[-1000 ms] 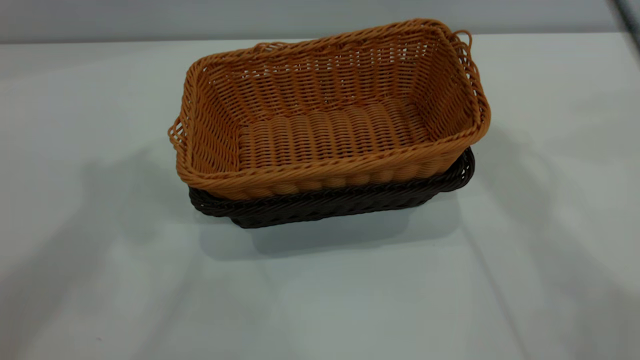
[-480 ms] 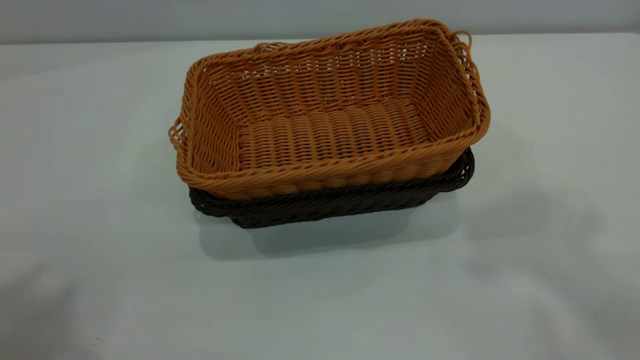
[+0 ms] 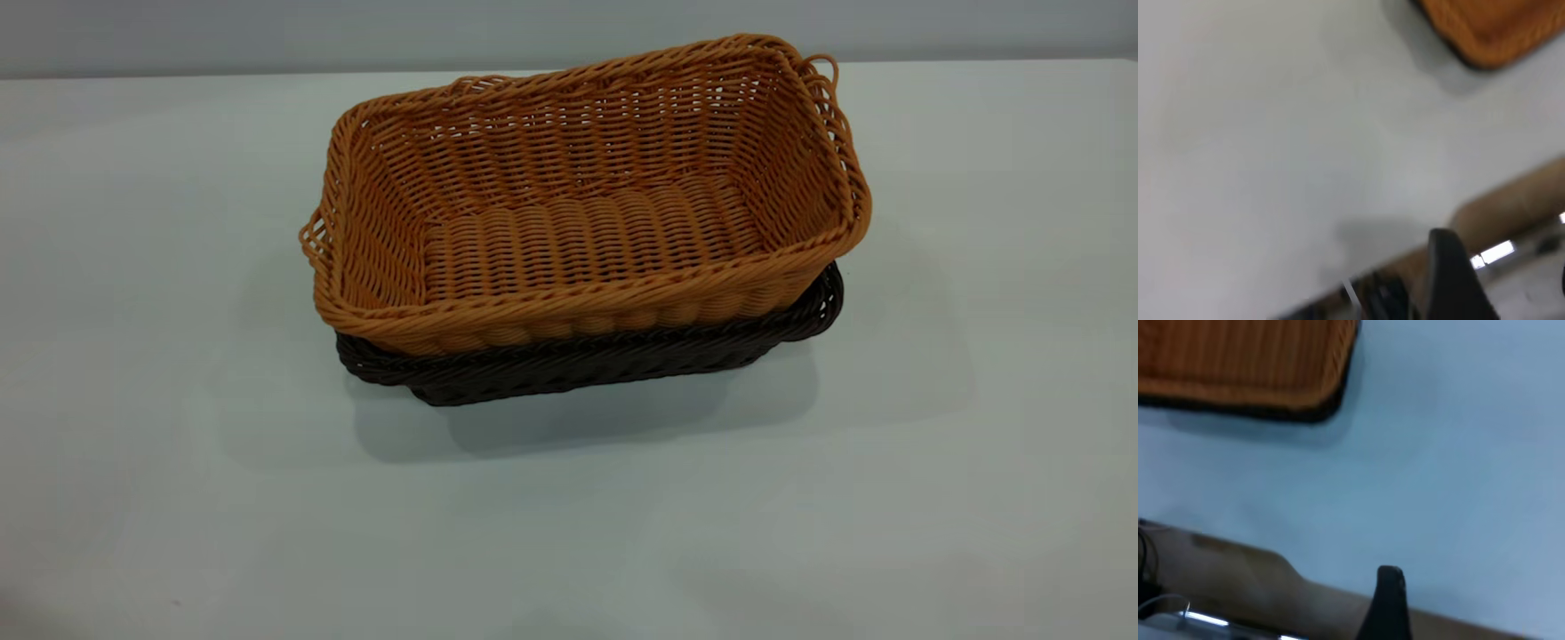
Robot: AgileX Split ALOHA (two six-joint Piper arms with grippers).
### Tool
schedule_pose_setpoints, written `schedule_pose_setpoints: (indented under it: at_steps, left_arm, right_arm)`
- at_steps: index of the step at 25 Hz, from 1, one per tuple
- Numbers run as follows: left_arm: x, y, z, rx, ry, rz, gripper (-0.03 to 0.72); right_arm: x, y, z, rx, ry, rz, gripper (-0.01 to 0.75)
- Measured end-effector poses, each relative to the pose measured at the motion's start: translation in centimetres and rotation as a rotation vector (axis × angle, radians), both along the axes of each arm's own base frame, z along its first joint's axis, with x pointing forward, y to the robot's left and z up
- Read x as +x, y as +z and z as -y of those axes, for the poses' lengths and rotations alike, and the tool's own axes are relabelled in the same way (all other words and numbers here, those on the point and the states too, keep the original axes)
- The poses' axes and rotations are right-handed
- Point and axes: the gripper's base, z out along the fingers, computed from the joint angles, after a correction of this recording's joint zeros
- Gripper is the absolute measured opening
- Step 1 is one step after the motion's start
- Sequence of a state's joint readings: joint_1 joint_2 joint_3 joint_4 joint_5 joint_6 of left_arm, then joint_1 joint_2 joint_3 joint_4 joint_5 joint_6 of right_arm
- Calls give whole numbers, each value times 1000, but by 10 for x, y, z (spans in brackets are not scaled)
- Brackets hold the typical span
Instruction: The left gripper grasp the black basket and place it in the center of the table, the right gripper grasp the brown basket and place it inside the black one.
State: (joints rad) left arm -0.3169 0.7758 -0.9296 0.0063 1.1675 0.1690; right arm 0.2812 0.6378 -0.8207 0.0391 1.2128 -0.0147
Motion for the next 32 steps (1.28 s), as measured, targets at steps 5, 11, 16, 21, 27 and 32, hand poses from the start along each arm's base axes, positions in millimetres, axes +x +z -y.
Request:
schedule_pose_setpoints:
  at_steps: [5,11,16,21,27,32]
  left_arm:
    - [-12,-47,1,-25,33,-156,360]
    - [-34,-91,1,-73,37,-273,360]
    - [-46,-104,-2,-102,39,-212,360]
    - [-57,-98,-6,-135,31,-117,360]
    - [-73,-93,-11,-173,21,-4,360]
    - [-89,-89,-17,-218,68,123,361]
  right_arm:
    - [-25,-67,7,10,-53,-89,580]
    - [-33,-84,8,48,-57,-52,577]
    - [-33,-84,7,55,-56,-54,576]
    - [-33,-84,7,63,-54,-56,576]
    - [-34,-84,7,65,-55,-50,575]
    - [-45,-79,13,113,-158,46,575]
